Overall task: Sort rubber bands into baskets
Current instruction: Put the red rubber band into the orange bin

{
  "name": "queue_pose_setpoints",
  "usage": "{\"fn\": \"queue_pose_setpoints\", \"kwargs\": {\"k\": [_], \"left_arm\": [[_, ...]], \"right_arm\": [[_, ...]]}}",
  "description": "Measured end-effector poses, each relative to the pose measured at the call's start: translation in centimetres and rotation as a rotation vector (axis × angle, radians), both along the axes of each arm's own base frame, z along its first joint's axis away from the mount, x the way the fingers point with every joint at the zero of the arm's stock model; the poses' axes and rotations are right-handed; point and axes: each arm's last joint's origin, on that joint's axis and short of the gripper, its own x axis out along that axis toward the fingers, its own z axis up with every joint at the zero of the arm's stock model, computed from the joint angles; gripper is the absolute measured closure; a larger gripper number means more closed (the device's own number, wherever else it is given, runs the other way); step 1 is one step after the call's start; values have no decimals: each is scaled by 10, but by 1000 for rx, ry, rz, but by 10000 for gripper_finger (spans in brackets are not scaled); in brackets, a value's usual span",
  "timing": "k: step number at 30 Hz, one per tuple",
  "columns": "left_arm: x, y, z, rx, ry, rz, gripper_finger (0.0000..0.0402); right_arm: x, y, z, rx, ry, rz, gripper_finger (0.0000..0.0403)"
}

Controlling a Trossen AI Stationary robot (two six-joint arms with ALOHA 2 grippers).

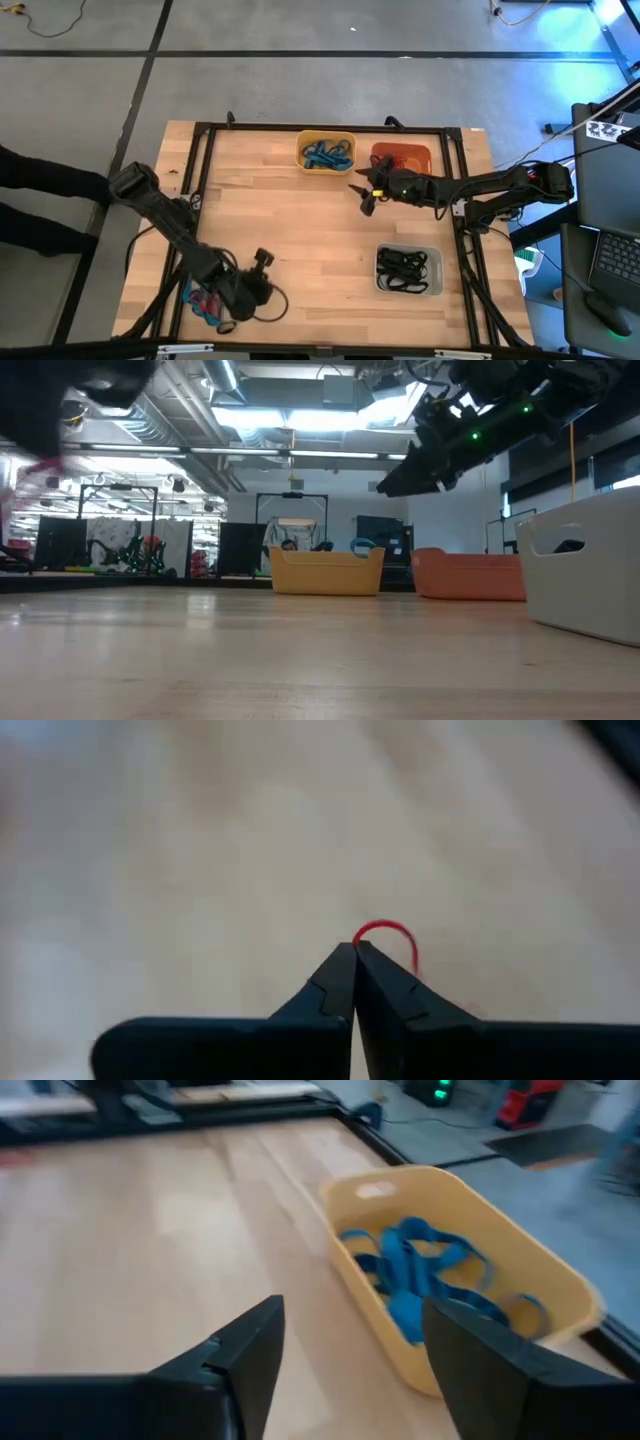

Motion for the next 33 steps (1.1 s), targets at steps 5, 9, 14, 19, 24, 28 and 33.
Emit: {"fn": "queue_pose_setpoints", "kwargs": {"k": [5, 9, 14, 19, 24, 28, 33], "left_arm": [[8, 18, 17, 130, -130, 48, 399], [16, 30, 23, 238, -207, 106, 400], [35, 40, 32, 271, -341, 175, 398], [52, 48, 43, 307, -438, 146, 400], [63, 57, 50, 333, -494, 150, 397], [66, 63, 52, 345, -501, 162, 400], [69, 66, 54, 326, -526, 179, 395]], "right_arm": [[3, 4, 5, 66, -72, 130, 120], [5, 7, 9, 101, -119, 251, 95], [6, 12, 9, 151, -122, 392, 95], [15, 27, 2, 149, -134, 471, 107], [27, 43, -10, 99, -169, 554, 111], [34, 49, -16, 83, -209, 578, 111], [44, 56, -27, 90, -221, 597, 111]]}}
